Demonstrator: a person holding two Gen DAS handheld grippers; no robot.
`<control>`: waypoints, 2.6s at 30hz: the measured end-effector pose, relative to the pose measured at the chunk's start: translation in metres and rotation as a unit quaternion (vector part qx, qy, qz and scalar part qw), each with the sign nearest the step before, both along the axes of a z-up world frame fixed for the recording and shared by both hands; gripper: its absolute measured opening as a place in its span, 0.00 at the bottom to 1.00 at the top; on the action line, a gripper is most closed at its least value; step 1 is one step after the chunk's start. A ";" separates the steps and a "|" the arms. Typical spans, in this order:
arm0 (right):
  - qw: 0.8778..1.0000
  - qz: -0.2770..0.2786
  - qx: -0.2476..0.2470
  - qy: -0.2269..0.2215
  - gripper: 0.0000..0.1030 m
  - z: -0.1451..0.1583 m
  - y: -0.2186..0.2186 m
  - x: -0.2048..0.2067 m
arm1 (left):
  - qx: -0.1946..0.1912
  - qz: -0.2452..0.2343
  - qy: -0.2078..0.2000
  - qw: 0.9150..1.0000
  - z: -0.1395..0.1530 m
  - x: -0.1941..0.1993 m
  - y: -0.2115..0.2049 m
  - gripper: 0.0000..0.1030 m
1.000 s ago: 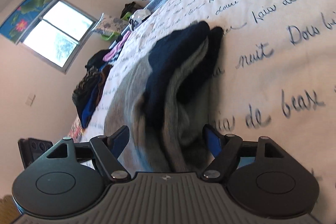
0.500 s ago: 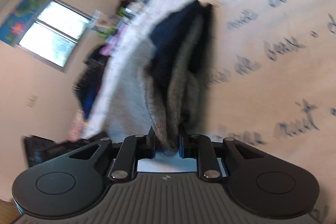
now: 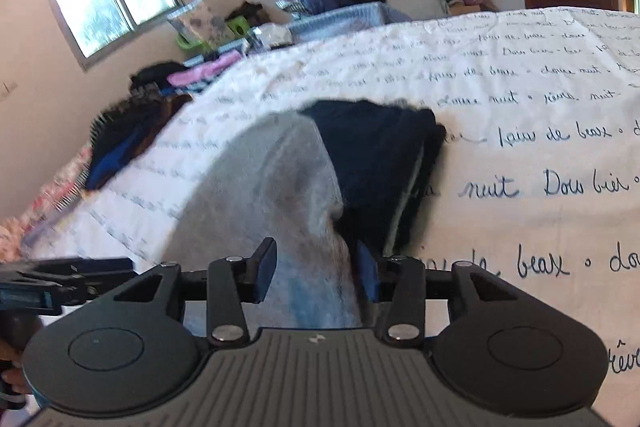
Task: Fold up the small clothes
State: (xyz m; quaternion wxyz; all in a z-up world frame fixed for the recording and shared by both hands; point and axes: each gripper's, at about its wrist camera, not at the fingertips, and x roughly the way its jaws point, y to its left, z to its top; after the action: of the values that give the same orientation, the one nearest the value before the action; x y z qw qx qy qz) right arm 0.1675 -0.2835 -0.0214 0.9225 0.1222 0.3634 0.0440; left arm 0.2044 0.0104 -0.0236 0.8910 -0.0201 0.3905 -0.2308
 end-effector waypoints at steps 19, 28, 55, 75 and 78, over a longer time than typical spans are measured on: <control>0.999 -0.042 -0.020 -0.028 0.90 0.025 0.049 -0.120 | 0.051 0.053 -0.067 0.995 -0.005 -0.075 -0.022 0.81; 0.997 -0.038 -0.057 -0.024 0.96 0.010 0.069 -0.126 | 0.055 0.081 -0.066 0.993 -0.011 -0.083 -0.013 0.82; 0.989 -0.073 -0.122 -0.027 1.00 -0.039 0.072 -0.101 | 0.098 0.118 -0.084 0.985 -0.043 -0.077 -0.012 0.99; 0.989 -0.073 -0.123 -0.027 1.00 -0.039 0.071 -0.101 | 0.099 0.118 -0.084 0.984 -0.044 -0.076 -0.014 1.00; 0.989 -0.073 -0.123 -0.027 1.00 -0.039 0.071 -0.101 | 0.097 0.118 -0.084 0.985 -0.044 -0.077 -0.013 1.00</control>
State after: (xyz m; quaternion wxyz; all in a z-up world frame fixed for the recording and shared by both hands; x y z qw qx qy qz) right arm 0.0667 -0.2121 -0.0602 0.9408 0.0329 0.3311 -0.0652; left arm 0.1277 -0.0029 -0.0676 0.9392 0.0398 0.3299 -0.0861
